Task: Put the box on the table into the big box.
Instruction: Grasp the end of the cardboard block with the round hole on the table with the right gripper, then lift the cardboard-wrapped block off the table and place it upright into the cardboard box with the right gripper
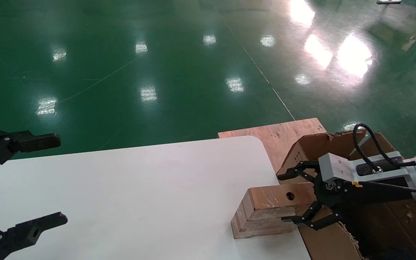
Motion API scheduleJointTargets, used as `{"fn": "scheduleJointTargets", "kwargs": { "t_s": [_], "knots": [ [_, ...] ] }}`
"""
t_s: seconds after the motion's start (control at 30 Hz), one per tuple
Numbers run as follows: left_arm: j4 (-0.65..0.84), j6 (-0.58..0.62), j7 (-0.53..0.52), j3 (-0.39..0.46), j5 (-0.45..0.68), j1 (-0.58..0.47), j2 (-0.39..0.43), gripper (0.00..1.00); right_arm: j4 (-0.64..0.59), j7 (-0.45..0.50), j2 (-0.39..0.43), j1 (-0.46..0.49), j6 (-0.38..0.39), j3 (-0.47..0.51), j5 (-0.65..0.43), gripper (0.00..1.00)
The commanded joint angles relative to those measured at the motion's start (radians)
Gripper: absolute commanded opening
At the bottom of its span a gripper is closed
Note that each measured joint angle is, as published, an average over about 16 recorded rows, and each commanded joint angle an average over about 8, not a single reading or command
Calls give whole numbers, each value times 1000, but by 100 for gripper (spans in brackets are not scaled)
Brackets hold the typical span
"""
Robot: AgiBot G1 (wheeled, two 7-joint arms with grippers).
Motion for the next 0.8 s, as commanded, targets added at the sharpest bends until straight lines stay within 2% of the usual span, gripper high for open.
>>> {"fn": "scheduleJointTargets", "kwargs": {
  "t_s": [0.03,0.07,0.27,0.3,0.33,0.8],
  "knots": [
    [0,0,0,0,0,0,0,97,1,0,0,-1,0,1,0,0],
    [0,0,0,0,0,0,0,88,1,0,0,-1,0,1,0,0],
    [0,0,0,0,0,0,0,13,1,1,0,-2,0,3,-1,0],
    [0,0,0,0,0,0,0,3,1,1,1,-2,0,3,-1,0],
    [0,0,0,0,0,0,0,0,1,1,1,-3,0,3,-1,0],
    [0,0,0,0,0,0,0,0,6,4,1,-6,7,2,2,0]
  ]
}}
